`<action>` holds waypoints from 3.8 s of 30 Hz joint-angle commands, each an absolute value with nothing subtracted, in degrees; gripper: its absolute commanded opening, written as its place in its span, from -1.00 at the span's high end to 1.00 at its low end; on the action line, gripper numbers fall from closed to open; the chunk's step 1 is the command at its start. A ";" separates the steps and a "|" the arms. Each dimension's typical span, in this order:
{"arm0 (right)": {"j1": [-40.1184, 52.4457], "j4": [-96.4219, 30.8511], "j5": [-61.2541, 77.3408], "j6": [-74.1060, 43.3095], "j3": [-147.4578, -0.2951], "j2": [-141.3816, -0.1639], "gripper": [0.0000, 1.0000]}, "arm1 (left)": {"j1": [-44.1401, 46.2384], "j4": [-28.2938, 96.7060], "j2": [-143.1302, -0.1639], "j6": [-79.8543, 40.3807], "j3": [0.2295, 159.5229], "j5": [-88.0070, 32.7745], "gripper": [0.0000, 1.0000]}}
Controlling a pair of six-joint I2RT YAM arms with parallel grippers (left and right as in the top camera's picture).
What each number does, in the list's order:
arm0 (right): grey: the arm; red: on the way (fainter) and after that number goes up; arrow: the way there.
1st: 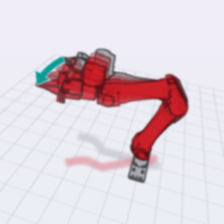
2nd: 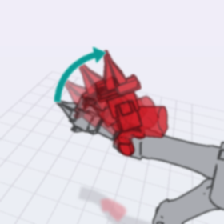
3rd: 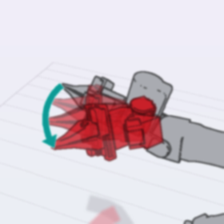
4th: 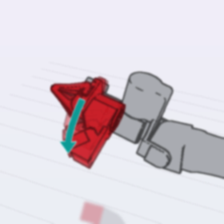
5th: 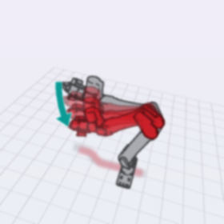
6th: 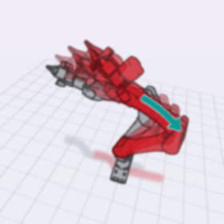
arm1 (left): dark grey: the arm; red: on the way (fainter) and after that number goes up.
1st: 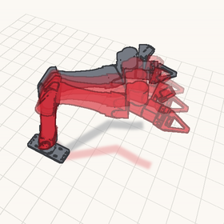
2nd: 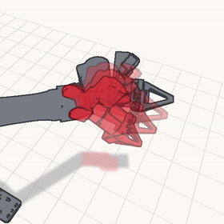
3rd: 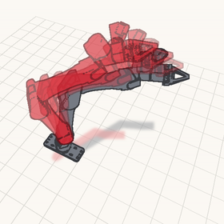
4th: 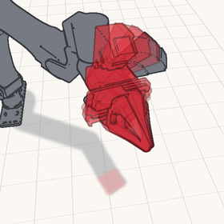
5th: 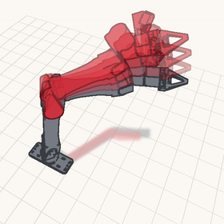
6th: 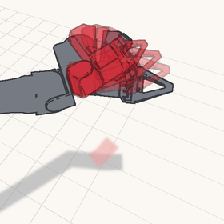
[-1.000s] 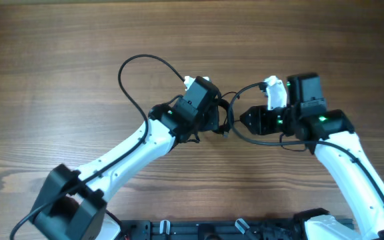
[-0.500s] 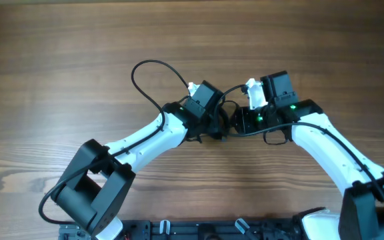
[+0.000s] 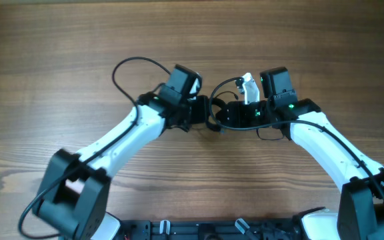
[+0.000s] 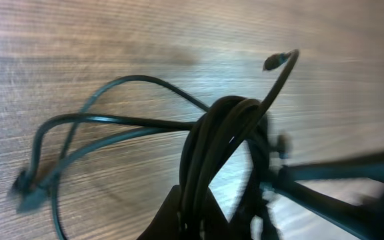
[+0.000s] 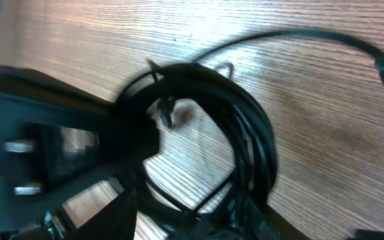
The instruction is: Untangle cables
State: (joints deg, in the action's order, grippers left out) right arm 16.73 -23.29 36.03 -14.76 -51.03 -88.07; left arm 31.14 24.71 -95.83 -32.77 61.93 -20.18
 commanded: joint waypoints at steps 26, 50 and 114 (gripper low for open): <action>16.43 -18.96 55.35 -16.01 -50.87 -89.03 0.39 | 26.98 36.84 -85.38 -26.20 62.37 -7.97 0.92; 16.43 -23.53 33.41 -20.88 -50.87 -89.06 0.91 | 24.84 34.13 -85.38 -25.69 62.37 -31.99 0.92; 20.73 -23.27 26.92 -22.22 -50.87 -89.03 0.91 | 26.79 39.88 -83.00 -17.15 62.15 -22.81 0.92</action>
State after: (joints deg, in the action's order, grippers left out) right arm 20.80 -22.63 29.89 -21.26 -50.74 -88.25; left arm 26.89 39.94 -82.72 -16.84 62.08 -21.96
